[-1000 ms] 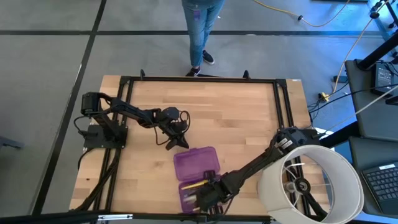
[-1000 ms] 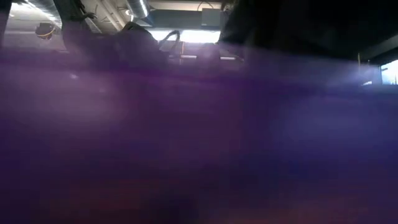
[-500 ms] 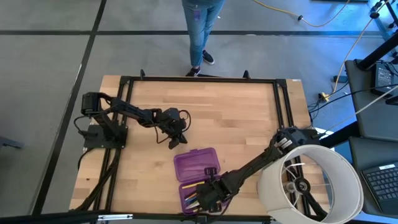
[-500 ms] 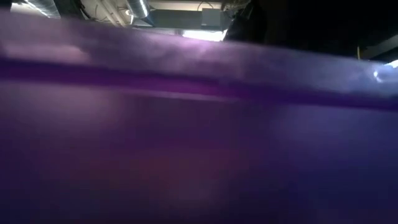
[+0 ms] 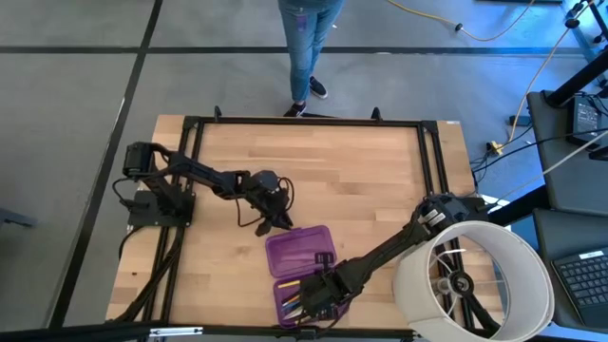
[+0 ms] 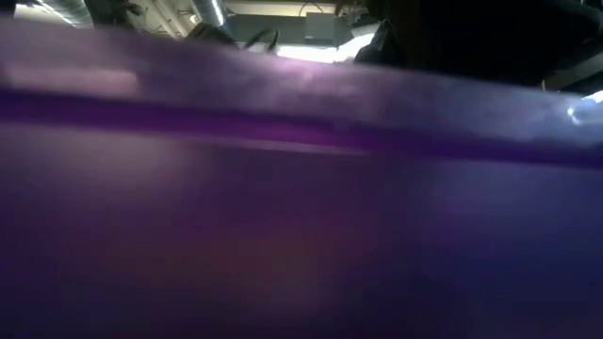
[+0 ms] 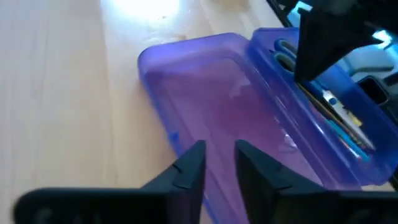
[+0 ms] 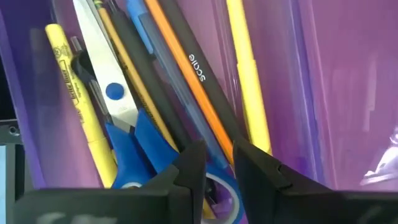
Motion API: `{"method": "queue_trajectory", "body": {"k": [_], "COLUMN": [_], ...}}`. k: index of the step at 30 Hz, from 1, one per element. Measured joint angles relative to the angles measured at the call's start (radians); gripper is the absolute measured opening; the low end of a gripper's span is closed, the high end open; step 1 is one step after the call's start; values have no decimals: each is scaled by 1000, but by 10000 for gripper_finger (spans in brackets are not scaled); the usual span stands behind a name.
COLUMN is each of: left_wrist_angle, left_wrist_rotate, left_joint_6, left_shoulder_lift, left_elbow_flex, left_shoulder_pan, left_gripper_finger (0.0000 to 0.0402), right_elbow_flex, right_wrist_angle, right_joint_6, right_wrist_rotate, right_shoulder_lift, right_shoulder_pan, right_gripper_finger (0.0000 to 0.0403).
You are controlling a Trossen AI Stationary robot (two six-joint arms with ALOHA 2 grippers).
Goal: Pick & place school supplies into a supply box
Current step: Close the violet supply box
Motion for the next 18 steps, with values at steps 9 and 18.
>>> {"method": "queue_trajectory", "body": {"k": [9, 18], "left_wrist_angle": [-293, -308], "left_wrist_rotate": [-271, -472], "left_joint_6": [49, -26], "left_shoulder_lift": [0, 0], "left_elbow_flex": [128, 159], "left_shoulder_pan": [-104, -179], "left_gripper_finger": [159, 172], "right_elbow_flex": [0, 0], "right_wrist_angle": [-4, -5], "right_joint_6": [0, 8], "right_wrist_rotate": [-1, -1], "right_shoulder_lift": [0, 0], "right_shoulder_pan": [0, 4], "right_gripper_finger": [87, 87]}}
